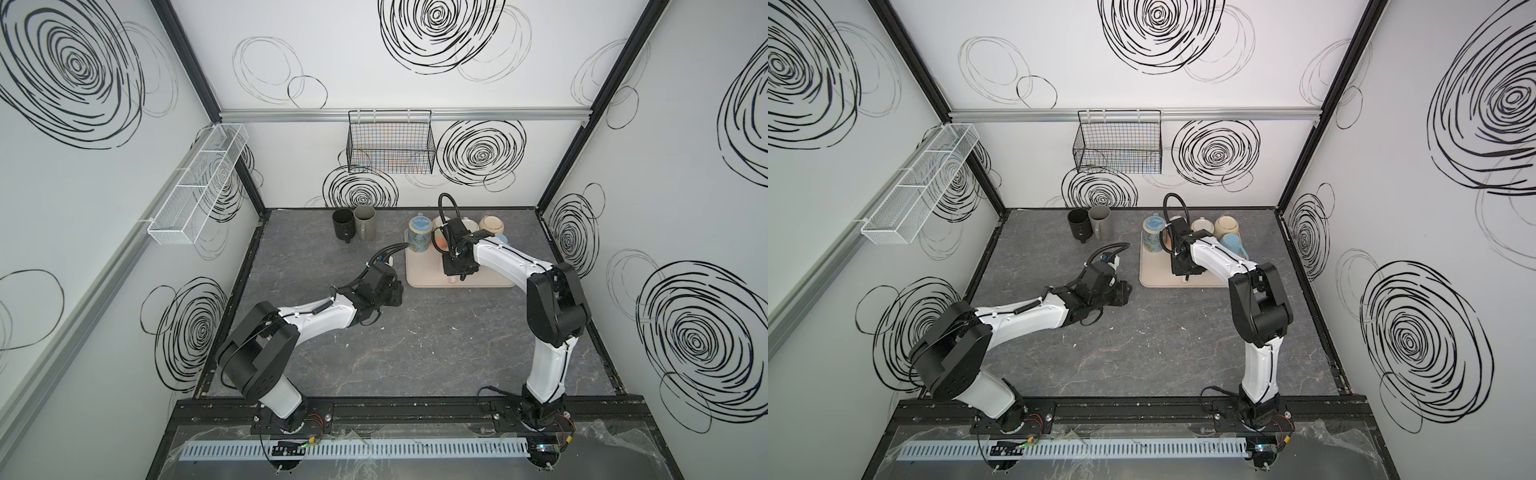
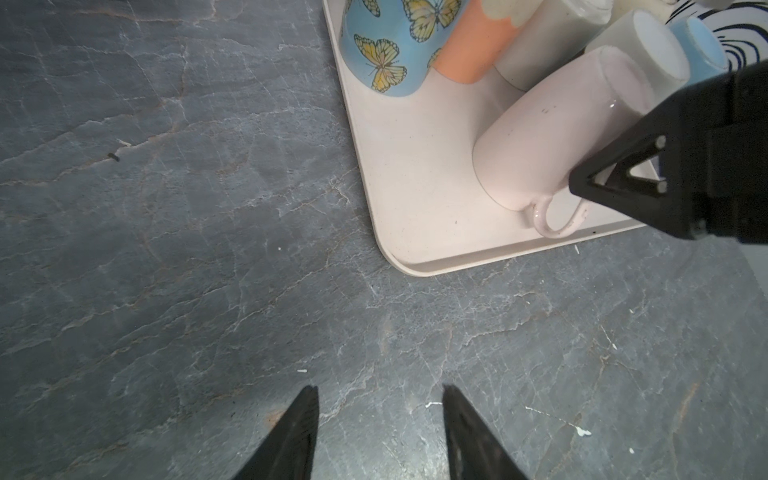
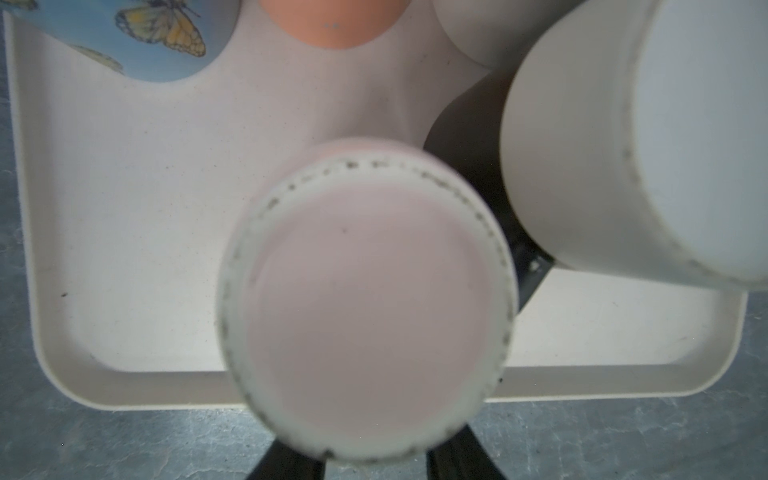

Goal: Turn the mug right side up
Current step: 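Grasp the upside-down pink mug with the right gripper and lift it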

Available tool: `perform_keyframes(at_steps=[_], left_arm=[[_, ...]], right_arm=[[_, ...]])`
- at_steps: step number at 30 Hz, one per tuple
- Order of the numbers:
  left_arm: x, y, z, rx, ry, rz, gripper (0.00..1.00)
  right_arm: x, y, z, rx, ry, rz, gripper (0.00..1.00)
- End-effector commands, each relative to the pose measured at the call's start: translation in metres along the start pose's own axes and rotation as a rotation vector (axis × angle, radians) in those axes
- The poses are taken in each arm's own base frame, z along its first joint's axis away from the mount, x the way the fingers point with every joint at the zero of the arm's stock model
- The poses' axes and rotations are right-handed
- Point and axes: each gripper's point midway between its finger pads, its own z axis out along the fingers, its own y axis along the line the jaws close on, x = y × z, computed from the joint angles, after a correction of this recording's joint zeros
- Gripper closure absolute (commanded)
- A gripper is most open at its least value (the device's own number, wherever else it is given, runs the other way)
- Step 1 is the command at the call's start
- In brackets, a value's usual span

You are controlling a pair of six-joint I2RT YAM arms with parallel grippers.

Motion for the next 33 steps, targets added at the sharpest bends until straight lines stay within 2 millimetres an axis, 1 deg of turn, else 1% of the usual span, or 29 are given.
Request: perform_keyframes(at_steps=[1, 4, 9, 13, 15, 17, 21, 24, 28, 33], left_arm=[[-0.007, -0.006, 0.004, 0.024, -0.022, -0.011, 0.48], [-0.006, -0.006, 0.004, 0.026, -0.02, -0.011, 0.48], [-0.007, -0.006, 0.001, 0.025, -0.024, -0.005, 0.47], [-0.01, -0.007, -0.004, 0.039, -0.05, -0.003, 0.47], [-0.013, -0.008, -0.009, 0.056, -0.077, -0.005, 0.45], [-0.016, -0.011, -0.015, 0.084, -0.107, -0.013, 0.44], [-0.024, -0.005, -0.028, 0.083, -0.171, -0.035, 0.39], [-0.026, 0.001, -0.032, 0.1, -0.179, -0.062, 0.35], [-0.024, 0.007, -0.036, 0.176, -0.18, -0.127, 0.35], [-0.031, 0.011, -0.048, 0.289, -0.249, -0.216, 0.37]], right_arm=[[-0.004, -0.005, 0.005, 0.032, -0.007, -0.003, 0.67], [-0.001, -0.008, 0.008, 0.052, 0.002, -0.016, 0.74], [-0.004, -0.012, 0.004, 0.072, -0.016, -0.036, 0.85], [-0.006, -0.009, 0.001, 0.074, -0.029, -0.061, 0.95], [-0.007, -0.002, -0.003, 0.042, -0.04, -0.086, 0.99], [-0.008, 0.006, -0.008, -0.005, -0.06, -0.109, 1.0], [-0.013, 0.021, -0.02, -0.125, -0.114, -0.092, 1.0], [-0.018, 0.031, -0.03, -0.225, -0.158, -0.05, 1.0], [-0.023, 0.044, -0.037, -0.364, -0.185, 0.023, 1.0], [-0.027, 0.057, -0.043, -0.529, -0.188, 0.108, 1.0]])
